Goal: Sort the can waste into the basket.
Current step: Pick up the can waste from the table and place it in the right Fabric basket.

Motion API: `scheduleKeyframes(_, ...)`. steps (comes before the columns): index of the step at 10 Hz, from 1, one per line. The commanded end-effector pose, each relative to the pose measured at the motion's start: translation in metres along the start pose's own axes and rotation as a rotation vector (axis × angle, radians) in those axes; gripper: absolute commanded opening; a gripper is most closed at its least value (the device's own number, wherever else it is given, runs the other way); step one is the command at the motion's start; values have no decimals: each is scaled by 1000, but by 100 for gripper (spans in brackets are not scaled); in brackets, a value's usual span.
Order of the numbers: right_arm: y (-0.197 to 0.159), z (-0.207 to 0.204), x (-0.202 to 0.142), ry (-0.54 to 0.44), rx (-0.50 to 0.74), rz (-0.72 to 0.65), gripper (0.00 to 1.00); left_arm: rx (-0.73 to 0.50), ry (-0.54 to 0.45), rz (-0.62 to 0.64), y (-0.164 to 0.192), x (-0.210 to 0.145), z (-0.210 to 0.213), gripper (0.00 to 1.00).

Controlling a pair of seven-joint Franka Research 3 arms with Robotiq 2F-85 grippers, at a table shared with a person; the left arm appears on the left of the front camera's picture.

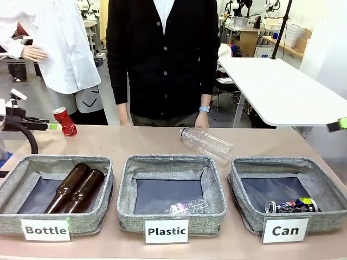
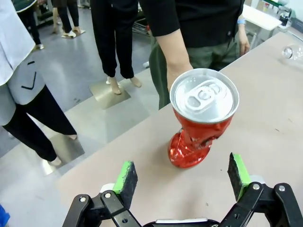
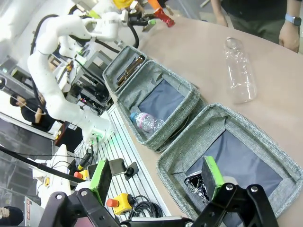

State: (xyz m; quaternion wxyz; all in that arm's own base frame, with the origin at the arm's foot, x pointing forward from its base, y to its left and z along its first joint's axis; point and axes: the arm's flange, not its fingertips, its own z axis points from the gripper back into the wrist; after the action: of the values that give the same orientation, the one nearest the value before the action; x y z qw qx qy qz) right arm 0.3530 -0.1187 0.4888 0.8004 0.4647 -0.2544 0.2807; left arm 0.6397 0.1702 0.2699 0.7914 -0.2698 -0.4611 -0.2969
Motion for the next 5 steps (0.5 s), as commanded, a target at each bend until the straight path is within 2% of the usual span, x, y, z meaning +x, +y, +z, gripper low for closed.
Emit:
scheduleKeyframes(1,0,2,-1,9,-12,17,100,-47,17,-39,4,5,-13,100)
scheduleKeyframes(2,0,2,-1,9,-12,17,100,-86,19,-62,3,7,-17,100)
scheduleKeyframes(5,0,2,-1,9,-12,17,100,-94,1,-95,0,6,-31,100)
